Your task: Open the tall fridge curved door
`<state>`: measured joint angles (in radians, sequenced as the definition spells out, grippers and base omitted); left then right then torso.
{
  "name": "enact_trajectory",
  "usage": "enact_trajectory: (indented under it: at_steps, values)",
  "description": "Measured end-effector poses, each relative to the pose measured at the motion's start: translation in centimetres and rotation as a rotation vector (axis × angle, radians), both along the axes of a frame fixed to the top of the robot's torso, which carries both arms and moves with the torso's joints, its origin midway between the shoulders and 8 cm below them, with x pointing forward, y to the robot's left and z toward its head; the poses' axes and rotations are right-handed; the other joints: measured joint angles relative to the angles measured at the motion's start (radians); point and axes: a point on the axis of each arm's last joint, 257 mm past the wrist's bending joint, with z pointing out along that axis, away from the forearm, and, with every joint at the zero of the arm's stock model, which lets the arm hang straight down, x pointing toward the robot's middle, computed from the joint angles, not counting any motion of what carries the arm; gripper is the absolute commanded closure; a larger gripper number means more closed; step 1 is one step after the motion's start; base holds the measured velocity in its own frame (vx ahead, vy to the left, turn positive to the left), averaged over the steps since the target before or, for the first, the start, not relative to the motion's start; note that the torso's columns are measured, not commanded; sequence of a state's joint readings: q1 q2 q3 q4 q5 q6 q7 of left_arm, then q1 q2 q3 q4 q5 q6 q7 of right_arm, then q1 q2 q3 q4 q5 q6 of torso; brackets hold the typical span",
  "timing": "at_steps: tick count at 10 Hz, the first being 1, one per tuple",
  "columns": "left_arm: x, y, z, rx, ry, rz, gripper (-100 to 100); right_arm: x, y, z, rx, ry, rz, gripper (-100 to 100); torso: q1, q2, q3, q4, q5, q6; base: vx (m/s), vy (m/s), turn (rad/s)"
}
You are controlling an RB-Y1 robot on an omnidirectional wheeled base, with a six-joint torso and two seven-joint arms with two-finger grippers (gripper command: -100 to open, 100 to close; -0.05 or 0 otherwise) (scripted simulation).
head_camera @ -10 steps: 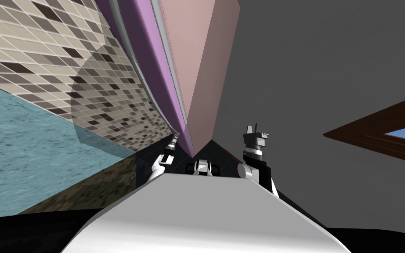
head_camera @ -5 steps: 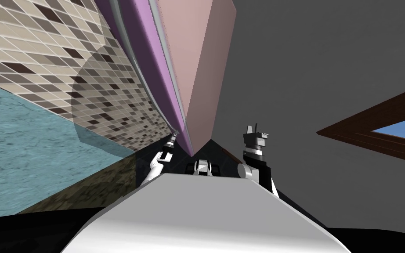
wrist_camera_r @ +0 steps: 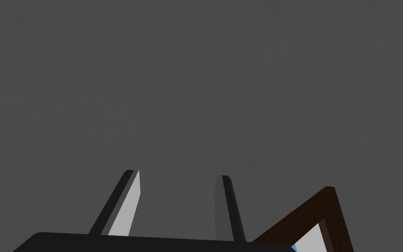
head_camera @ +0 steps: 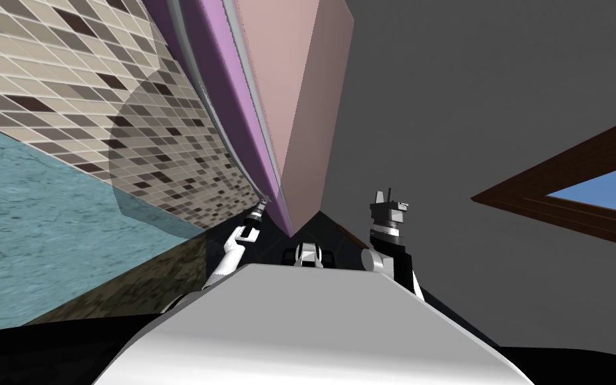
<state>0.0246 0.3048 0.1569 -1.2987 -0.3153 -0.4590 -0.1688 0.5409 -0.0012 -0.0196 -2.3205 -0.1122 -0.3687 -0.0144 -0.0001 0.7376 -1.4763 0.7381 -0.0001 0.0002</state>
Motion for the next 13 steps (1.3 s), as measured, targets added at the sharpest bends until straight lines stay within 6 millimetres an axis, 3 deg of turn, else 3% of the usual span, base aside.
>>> enact_trajectory:
  at_steps: [13]
  values:
    - [3.6, 6.9, 6.5, 0.151, 0.051, 0.121, -100, 0.0, 0.0, 0.0, 0.000, 0.000, 0.000, 0, 0.000, 0.000, 0.000, 0.000, 0.000, 0.000, -0.039, -0.032, -0.010]
